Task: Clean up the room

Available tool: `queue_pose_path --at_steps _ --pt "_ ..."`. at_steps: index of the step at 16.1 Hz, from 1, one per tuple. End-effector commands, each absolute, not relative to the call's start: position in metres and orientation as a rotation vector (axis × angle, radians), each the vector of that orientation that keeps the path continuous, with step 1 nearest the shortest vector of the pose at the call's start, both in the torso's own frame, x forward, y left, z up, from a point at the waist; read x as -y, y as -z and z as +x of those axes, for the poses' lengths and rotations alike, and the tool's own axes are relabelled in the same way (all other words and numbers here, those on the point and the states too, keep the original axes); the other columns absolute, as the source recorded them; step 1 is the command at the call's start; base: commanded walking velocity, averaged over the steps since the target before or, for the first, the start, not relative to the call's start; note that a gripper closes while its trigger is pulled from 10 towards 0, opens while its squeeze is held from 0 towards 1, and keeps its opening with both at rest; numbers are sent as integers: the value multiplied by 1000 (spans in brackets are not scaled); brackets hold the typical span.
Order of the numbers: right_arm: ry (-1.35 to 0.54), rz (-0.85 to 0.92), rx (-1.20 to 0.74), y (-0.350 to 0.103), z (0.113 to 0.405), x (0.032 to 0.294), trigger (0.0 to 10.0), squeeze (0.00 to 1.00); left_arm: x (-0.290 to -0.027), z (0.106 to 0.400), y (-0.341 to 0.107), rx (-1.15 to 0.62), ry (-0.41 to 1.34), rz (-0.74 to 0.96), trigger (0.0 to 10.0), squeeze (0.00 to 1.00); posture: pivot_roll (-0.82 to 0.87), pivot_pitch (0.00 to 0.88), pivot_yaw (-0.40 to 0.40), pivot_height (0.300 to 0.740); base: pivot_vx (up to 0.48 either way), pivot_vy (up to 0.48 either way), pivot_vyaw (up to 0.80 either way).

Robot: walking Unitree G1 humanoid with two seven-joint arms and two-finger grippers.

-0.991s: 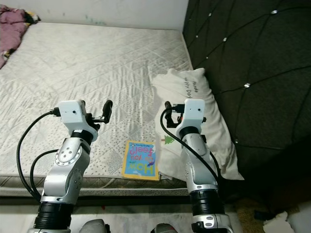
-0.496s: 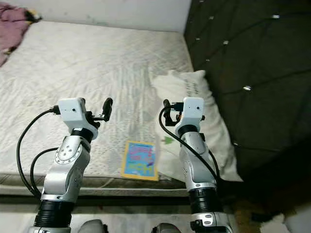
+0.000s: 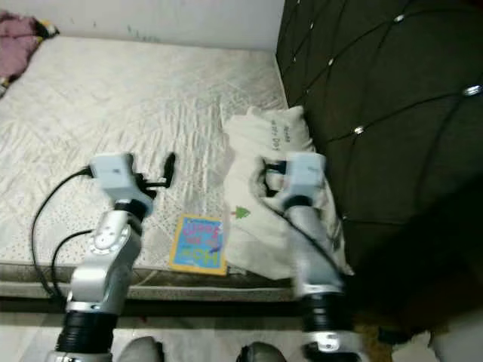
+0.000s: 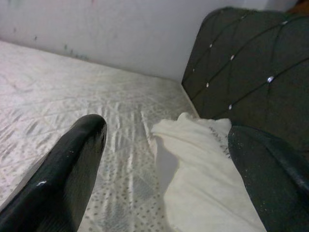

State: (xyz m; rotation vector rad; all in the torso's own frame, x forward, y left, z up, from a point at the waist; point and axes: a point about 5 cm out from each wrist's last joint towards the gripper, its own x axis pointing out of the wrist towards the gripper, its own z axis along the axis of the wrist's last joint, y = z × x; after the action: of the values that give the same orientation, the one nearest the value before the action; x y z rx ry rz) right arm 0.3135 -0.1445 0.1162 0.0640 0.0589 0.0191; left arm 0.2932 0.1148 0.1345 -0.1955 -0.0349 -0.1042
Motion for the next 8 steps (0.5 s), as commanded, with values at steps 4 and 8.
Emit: queue_pose_path --at_steps 4,8 --pt "-45 77 -56 -119 315 137 10000 0 -111 293 -132 22 110 -242 10000 0 30 0 -63 740 0 305 0" --pt "-46 77 -58 -118 315 137 10000 0 -111 294 -133 23 112 -246 10000 0 28 0 -64 740 0 480 -103"
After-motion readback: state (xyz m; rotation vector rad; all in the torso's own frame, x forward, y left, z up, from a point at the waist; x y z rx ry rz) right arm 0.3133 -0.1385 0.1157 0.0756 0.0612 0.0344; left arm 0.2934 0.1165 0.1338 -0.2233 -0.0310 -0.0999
